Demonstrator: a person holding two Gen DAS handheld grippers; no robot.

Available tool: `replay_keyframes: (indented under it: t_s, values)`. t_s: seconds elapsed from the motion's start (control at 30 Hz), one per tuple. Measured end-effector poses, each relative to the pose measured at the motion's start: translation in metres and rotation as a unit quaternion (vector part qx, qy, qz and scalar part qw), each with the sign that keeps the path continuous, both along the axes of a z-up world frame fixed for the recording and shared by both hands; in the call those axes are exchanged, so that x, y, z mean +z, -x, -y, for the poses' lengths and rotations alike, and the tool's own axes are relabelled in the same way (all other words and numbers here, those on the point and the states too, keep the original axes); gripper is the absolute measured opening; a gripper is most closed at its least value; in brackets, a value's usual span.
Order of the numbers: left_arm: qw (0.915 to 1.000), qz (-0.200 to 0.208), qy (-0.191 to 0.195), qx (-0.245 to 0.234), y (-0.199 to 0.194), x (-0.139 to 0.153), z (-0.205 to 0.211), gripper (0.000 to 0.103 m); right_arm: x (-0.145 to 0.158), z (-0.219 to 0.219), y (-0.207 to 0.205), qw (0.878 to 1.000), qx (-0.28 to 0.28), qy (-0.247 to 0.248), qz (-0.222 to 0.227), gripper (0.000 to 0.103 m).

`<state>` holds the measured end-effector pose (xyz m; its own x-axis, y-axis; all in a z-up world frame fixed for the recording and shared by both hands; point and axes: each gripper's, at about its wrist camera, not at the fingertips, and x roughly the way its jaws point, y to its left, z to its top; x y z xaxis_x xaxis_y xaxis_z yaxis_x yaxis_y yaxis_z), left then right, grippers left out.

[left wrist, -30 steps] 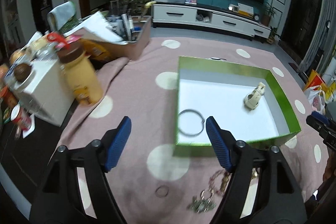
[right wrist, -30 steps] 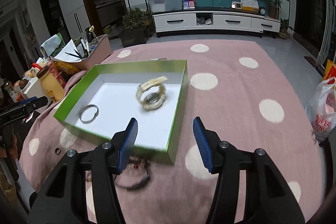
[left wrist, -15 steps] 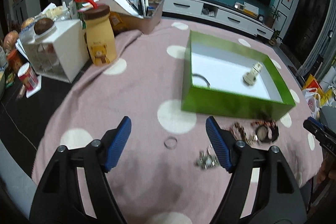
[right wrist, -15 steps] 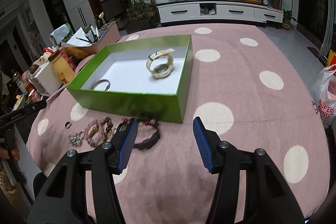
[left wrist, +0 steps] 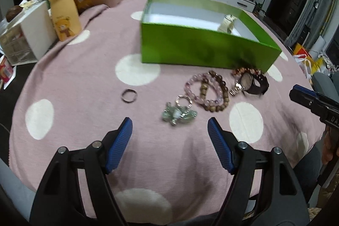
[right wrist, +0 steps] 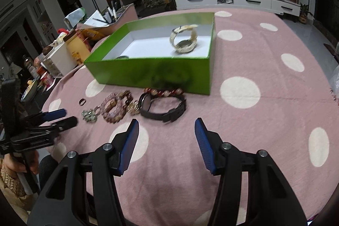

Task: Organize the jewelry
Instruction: 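Move both tools back over the remaining jewelry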

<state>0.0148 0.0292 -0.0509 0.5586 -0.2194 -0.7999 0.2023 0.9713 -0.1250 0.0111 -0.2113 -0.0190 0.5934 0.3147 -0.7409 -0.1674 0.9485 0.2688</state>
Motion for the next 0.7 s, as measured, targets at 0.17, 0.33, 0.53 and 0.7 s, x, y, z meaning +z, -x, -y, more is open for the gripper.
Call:
replay_keyframes:
  t_s: [0.17,0.33,0.53,0.7]
  values:
    - [0.9999,0.005,-0.006,-0.009,-0.005,-0.007,0.010,0.075,-0.012,-0.011,0.001,1.000,0.021,-0.011,-0.016,0.055]
    - [1.0000,-0.004,-0.005,-0.008,-0.010,-0.016,0.011,0.061,-0.018,-0.021,-0.001,0.999,0.035,-0.016,-0.023,0.055]
    - [1.0000,-0.001,-0.005,-0.004,-0.017,-0.020,0.008,0.056,-0.023,-0.030,-0.003,0.998,0.052,-0.018,-0.028,0.055]
    - [0.9998,0.008,-0.008,-0.013,-0.020,-0.022,0.011,0.038,-0.028,-0.041,-0.007,0.997,0.068,-0.019,-0.033,0.055]
